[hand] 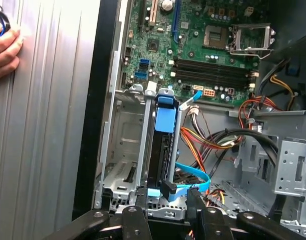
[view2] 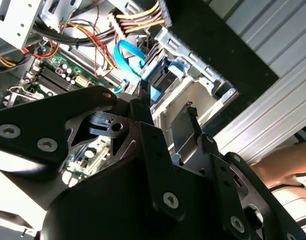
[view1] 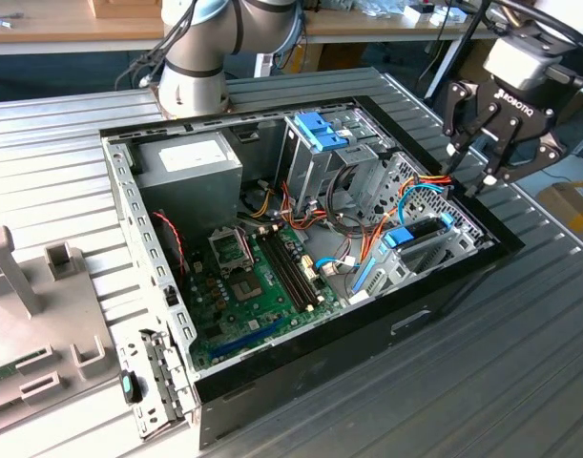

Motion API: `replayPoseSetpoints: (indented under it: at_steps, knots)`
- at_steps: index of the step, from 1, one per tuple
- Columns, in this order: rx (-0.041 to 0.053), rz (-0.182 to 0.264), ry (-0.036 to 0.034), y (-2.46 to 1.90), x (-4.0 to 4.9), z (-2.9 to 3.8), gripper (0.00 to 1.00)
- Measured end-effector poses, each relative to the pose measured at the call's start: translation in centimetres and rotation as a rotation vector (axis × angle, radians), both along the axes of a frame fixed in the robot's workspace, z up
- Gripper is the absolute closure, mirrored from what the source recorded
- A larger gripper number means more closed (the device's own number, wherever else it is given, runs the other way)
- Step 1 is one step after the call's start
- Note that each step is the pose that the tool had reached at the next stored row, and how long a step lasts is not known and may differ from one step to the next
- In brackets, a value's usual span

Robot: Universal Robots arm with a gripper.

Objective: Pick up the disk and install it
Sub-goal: 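Insert the first disk wire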

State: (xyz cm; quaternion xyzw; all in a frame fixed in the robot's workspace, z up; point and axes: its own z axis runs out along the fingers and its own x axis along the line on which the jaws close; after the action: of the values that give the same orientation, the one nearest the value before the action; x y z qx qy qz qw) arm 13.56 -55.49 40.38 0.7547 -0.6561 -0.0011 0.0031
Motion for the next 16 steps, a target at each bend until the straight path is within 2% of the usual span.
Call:
replayPoseSetpoints:
  at_steps: [8, 14, 16]
  knots:
    - [0.0001, 0.044, 0.0, 0.2, 2.44, -0.14, 0.56]
    - [0.0001, 0.078, 0.0, 0.6, 4.7, -0.19, 0.56]
    - [0.0001, 0.083, 0.0, 0.66, 5.01, -0.2, 0.56]
